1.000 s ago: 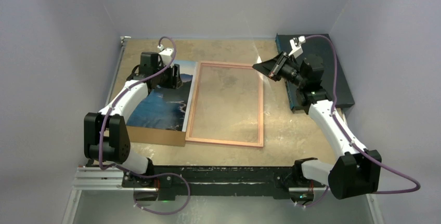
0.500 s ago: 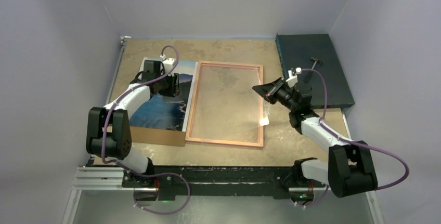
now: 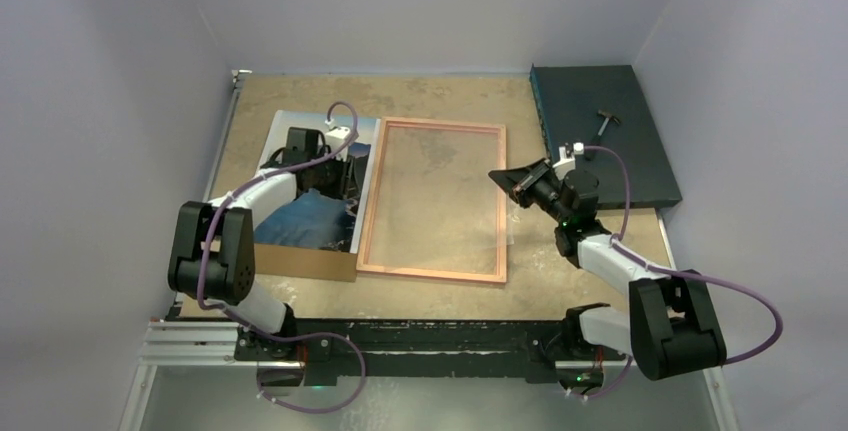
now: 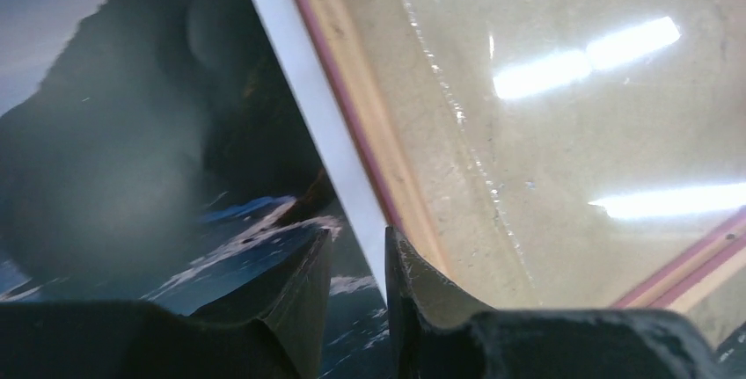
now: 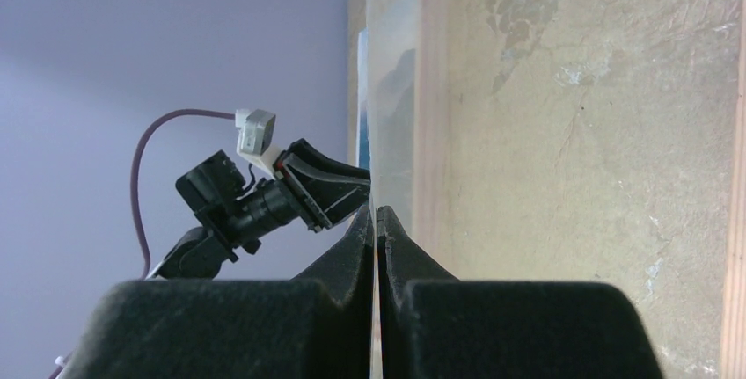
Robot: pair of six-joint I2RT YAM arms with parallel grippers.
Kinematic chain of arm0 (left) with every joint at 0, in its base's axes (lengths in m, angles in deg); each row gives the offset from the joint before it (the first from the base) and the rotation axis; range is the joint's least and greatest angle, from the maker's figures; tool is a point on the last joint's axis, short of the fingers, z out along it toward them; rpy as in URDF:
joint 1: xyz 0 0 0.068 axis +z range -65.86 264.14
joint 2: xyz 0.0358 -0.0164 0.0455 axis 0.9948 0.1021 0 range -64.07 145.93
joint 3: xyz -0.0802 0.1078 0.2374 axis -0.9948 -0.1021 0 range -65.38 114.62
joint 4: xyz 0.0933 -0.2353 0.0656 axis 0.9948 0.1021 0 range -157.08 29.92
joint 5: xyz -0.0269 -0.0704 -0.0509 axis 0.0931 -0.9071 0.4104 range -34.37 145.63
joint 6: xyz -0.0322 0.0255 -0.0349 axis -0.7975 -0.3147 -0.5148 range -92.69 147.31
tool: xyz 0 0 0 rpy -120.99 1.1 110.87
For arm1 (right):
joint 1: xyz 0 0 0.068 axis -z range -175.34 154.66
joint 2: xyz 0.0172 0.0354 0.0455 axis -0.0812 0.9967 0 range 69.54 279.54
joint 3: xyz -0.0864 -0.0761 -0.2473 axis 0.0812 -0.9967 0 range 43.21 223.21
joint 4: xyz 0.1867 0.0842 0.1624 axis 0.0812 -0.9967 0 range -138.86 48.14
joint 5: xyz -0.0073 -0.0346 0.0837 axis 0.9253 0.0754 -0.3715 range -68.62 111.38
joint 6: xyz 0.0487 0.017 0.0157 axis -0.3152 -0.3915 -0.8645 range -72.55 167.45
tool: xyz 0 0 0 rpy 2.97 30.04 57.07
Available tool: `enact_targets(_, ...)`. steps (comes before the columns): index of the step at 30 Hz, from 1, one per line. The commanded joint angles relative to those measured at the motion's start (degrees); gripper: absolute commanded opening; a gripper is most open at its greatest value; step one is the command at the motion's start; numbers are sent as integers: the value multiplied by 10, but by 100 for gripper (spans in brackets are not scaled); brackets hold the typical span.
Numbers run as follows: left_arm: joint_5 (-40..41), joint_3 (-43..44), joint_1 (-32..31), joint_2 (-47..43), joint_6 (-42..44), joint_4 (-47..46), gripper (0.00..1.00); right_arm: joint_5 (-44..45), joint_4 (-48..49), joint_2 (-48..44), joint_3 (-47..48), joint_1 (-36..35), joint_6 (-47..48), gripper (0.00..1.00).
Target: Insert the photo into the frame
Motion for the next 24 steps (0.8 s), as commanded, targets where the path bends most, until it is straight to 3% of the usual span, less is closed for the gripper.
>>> enact_targets(1,-43,-4,-17,11,6,-28,26,4,50,-3,9,-6,-20,0)
enact_targets(14,-53,-4,-25,56,-6,-35,15,11,24,-49,29,-18,-11,0)
enact_targets(24,-56,-11,-30,55,-8,-38,13,9,96,-48,30,-32,-6,0)
